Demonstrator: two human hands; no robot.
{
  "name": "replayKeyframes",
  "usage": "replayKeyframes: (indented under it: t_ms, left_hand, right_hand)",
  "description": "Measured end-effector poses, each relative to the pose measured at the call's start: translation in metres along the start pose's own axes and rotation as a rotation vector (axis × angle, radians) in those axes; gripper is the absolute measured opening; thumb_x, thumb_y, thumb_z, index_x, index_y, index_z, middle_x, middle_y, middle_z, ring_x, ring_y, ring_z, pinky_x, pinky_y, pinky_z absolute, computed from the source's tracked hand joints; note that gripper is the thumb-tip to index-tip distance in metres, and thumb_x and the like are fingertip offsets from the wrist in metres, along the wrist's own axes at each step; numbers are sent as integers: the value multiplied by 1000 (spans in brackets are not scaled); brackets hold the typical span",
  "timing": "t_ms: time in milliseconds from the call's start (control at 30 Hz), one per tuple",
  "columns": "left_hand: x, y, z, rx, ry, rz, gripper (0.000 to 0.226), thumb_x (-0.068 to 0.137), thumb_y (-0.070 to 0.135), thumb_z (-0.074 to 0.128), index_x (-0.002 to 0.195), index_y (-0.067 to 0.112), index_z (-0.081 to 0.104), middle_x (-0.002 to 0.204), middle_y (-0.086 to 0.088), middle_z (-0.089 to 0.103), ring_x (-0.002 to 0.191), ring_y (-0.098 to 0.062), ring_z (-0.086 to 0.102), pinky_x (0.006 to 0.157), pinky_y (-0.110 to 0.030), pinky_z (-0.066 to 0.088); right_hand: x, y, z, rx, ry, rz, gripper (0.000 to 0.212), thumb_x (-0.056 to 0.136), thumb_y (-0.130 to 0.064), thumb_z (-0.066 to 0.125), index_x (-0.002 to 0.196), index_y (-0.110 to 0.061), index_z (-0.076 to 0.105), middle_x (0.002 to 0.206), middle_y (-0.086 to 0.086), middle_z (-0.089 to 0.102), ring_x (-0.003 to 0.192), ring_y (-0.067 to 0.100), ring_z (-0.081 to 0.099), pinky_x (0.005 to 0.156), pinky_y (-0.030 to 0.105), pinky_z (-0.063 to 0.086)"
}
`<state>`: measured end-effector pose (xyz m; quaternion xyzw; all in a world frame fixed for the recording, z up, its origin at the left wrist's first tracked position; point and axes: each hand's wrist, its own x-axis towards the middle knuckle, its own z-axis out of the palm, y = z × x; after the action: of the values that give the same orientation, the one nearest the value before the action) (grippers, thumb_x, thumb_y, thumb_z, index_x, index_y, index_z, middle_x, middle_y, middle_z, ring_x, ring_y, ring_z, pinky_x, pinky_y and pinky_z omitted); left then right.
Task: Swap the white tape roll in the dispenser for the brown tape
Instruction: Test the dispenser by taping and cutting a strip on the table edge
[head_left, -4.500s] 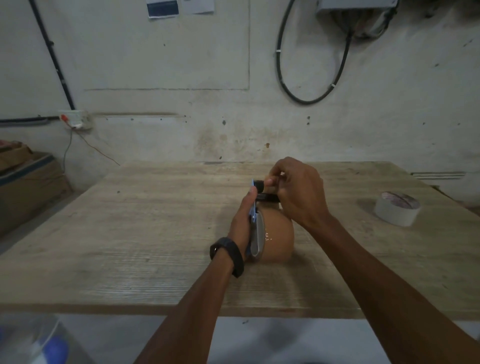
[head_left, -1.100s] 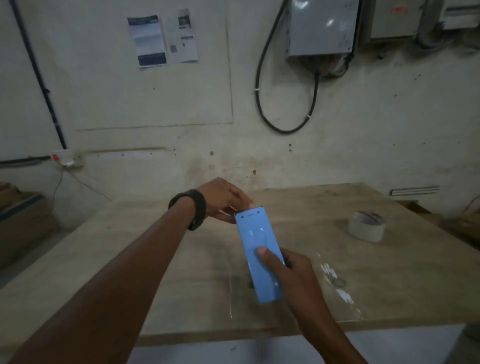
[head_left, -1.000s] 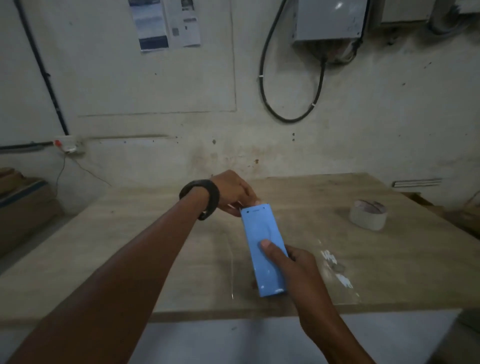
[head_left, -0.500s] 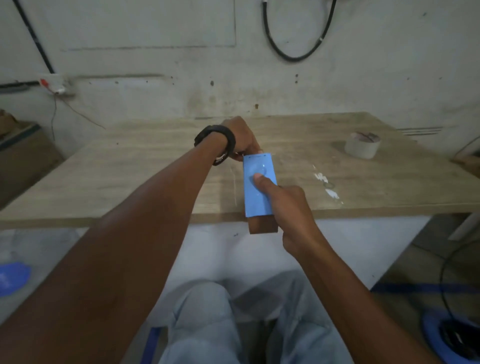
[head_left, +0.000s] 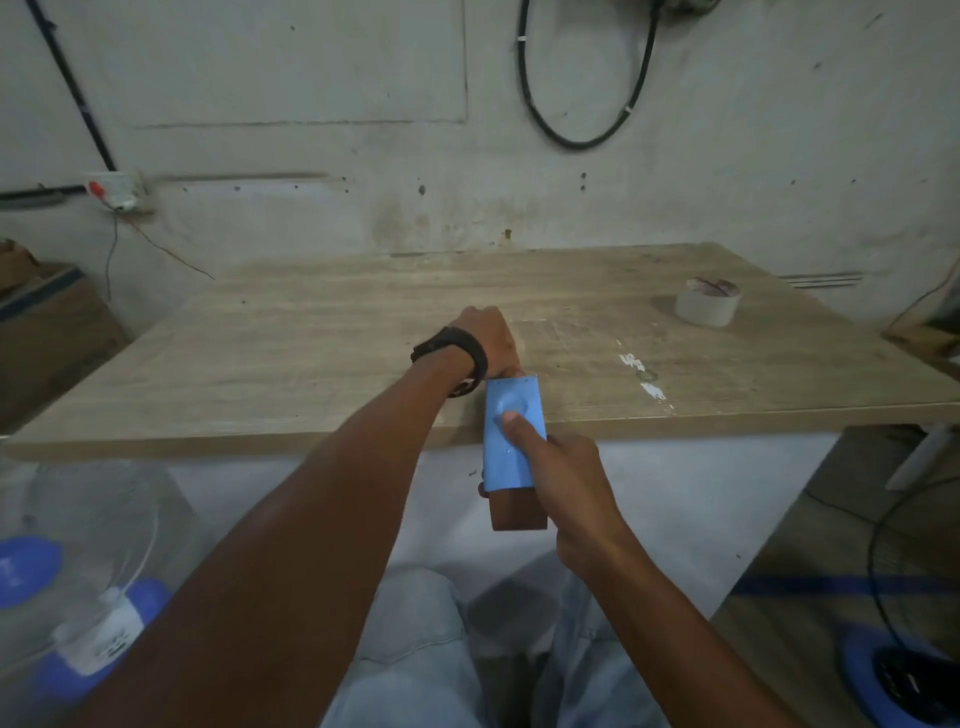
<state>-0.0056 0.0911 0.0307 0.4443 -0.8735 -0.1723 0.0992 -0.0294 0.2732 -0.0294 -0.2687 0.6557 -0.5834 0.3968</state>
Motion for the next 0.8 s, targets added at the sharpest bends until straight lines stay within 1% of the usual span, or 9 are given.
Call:
replayKeyframes:
  t_ms: [100, 200, 267, 333, 433, 500, 567, 700, 800]
  left_hand:
    - [4, -2, 9, 34, -16, 11, 24, 76, 27, 80, 91, 8, 82, 95, -12, 79, 88, -27, 73, 82, -41, 63]
    - [9, -7, 17, 24, -3, 13, 24, 72, 29, 81, 88, 12, 82, 96, -12, 78, 90, -25, 72, 83, -39, 62]
    - [11, -7, 18, 21, 0, 20, 17, 74, 24, 79, 85, 12, 83, 92, -9, 79, 89, -23, 73, 82, -38, 63]
    - [11, -7, 17, 35, -13, 34, 14, 74, 22, 82, 83, 11, 83, 87, -7, 80, 86, -21, 74, 81, -38, 63]
    - [13, -8, 18, 47, -19, 57, 21, 67, 29, 90, 80, 14, 83, 84, -4, 80, 88, -19, 74, 86, -37, 62]
    - [14, -9, 16, 38, -23, 61, 20, 66, 32, 91, 78, 17, 83, 83, -2, 80, 88, -17, 73, 88, -37, 61]
    - [13, -11, 15, 19, -32, 76, 18, 68, 30, 90, 80, 18, 83, 84, -1, 80, 89, -16, 73, 89, -37, 60]
    - [8, -14, 14, -19, -26, 100, 19, 69, 29, 91, 81, 17, 83, 84, 0, 80, 90, -15, 72, 91, -37, 60]
    - [8, -16, 15, -54, -22, 100, 19, 67, 27, 92, 79, 16, 83, 81, 0, 79, 88, -14, 73, 90, -37, 60]
  right_hand:
    - [4, 6, 0, 9, 6, 10, 62, 56, -69, 73, 94, -20, 73, 88, 6, 80, 83, 30, 77, 85, 53, 61]
    - [7, 10, -1, 0, -5, 40, 67, 54, -71, 72, 93, -17, 72, 88, 9, 80, 83, 30, 77, 86, 51, 61]
    - [9, 11, -3, -19, -16, 53, 69, 53, -72, 71, 92, -15, 73, 87, 8, 80, 82, 29, 77, 87, 51, 61]
    - [9, 13, -4, -32, -24, 57, 70, 54, -73, 71, 91, -13, 74, 85, 8, 80, 82, 29, 78, 87, 52, 60]
    - [5, 18, -7, -25, -54, 87, 64, 61, -66, 74, 94, -12, 74, 86, 10, 80, 82, 31, 78, 87, 54, 60]
    - [2, 20, -10, -26, -63, 104, 54, 71, -59, 75, 97, -12, 74, 89, 11, 80, 83, 31, 78, 87, 54, 60]
    - [2, 21, -12, -8, -56, 119, 51, 74, -54, 76, 99, -10, 74, 89, 13, 80, 84, 32, 78, 86, 55, 60]
    - [3, 17, -11, -12, -49, 132, 72, 53, -65, 74, 98, -8, 74, 86, 14, 80, 81, 33, 78, 85, 55, 61]
    - [3, 16, -10, -34, -40, 137, 76, 52, -71, 71, 96, -9, 73, 86, 12, 80, 80, 31, 78, 84, 53, 62]
